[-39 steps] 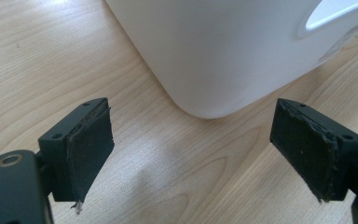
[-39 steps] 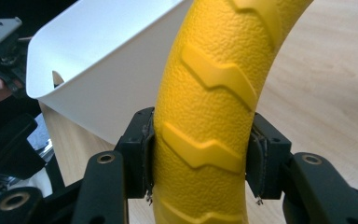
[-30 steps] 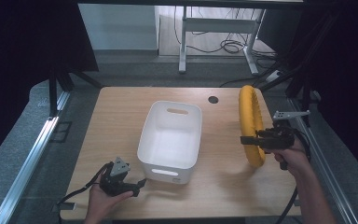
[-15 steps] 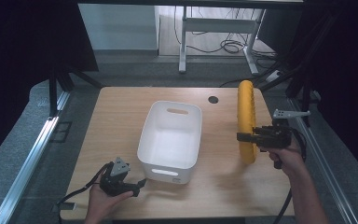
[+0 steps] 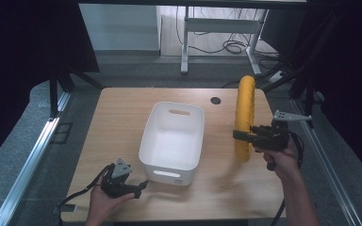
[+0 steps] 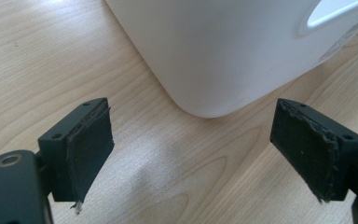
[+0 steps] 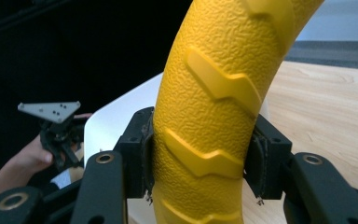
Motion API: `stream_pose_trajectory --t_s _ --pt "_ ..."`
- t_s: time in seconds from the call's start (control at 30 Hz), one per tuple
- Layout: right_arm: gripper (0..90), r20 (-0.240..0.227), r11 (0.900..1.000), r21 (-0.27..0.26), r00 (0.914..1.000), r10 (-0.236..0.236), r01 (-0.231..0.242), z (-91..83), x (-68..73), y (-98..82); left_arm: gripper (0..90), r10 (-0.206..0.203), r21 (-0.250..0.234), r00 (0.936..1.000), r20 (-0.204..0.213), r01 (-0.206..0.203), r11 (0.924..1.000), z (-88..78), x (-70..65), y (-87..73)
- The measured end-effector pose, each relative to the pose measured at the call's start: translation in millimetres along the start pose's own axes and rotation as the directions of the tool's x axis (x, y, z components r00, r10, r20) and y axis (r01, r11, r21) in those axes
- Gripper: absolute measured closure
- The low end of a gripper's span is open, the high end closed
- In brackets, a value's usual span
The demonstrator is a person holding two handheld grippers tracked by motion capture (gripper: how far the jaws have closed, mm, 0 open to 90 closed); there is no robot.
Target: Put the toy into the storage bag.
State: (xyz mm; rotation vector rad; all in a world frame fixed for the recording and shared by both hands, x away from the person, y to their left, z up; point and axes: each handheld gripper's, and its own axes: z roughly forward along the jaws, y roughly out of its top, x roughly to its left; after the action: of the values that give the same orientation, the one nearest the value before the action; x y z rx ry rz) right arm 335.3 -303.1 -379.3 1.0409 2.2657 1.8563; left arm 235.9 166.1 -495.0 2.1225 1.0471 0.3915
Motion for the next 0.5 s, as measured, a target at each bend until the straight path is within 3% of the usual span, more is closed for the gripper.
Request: stream_pose_trajectory --t_s 0.17,0.33,0.5 --pt "50.4 0.015 0.999 -0.044 0.9998 0.014 -0.013 4.8 3.8 -3.8 13.2 -0.001 -0.001 1.0 0.001 0.001 1.0 -0.1 0.0 0.0" --pt "50.4 0.089 0.992 -0.127 0.9959 0.012 -0.001 13.1 16.3 -4.2 13.2 -0.005 -0.001 1.0 0.001 0.005 1.0 1.4 -0.7 0.0" --pt "50.3 0.173 0.979 -0.2 0.9849 0.006 0.029 28.3 36.1 -6.6 13.2 0.0 0.001 1.0 0.002 0.0 1.0 0.6 -0.5 -0.1"
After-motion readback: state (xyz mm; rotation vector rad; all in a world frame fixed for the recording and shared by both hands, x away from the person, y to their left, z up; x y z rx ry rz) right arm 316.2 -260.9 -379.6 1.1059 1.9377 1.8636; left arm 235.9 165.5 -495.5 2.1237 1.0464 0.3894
